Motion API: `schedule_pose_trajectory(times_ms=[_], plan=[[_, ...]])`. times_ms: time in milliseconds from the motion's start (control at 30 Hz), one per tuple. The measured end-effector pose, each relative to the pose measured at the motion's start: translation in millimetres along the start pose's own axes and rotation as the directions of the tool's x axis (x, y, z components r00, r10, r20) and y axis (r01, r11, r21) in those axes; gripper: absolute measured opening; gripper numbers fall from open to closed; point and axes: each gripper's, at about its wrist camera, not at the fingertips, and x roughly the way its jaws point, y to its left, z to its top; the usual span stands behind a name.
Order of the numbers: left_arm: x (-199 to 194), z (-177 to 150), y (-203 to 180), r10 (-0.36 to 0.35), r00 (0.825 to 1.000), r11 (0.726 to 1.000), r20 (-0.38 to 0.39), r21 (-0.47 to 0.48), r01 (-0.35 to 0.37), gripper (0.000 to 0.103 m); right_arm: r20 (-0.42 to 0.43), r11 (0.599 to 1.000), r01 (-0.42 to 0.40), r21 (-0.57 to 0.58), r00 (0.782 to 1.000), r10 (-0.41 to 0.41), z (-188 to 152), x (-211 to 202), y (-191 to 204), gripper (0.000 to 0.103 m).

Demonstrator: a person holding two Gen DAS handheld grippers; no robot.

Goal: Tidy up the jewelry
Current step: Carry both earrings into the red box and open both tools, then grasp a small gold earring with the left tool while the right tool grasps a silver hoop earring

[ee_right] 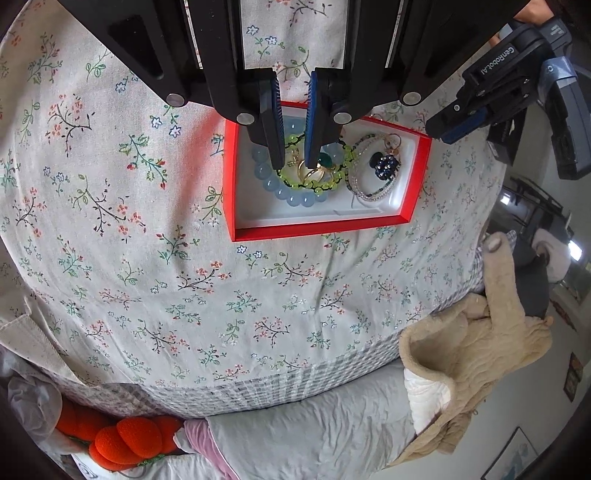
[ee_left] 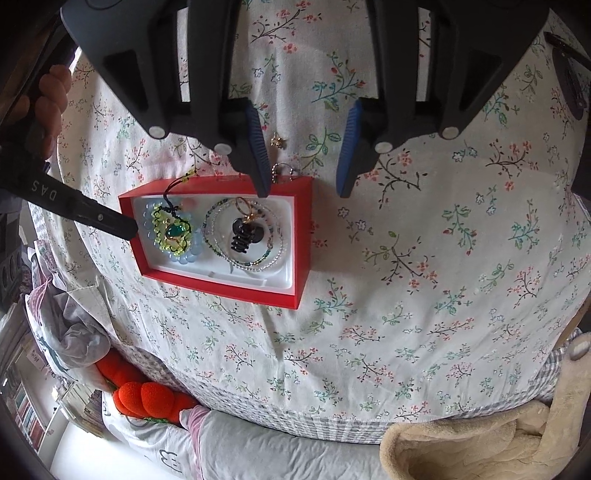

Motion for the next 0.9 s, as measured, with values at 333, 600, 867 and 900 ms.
schedule_pose_trajectory(times_ms=[333, 600, 867, 900], plan=[[1, -10, 8, 0.040, 0.998, 0.999, -0.042, -0.007, -0.041, 0.059, -0.015, 0.999, 0.021, -0.045, 1.000, -0.022, -17, -15, 2, 0.012], [9, -22, 13, 0.074, 0.994, 0.997, -0.085, 0.015, -0.073, 0.063, -0.054, 0.996, 0.045, -0.075, 0.997, -0.049, -33, -11, 1, 0.023], [19, -22, 20, 0.064, 0.992, 0.998, -0.106, -0.009, -0.065, 0.063, -0.055, 0.992, 0.060, -0.109, 0.996, -0.066, -42, -7, 7, 0.058], [21, -22, 20, 0.058, 0.993, 0.998, -0.107, -0.012, -0.060, 0.063, -0.056, 0.992, 0.058, -0.109, 0.996, -0.064, -42, -6, 8, 0.058]])
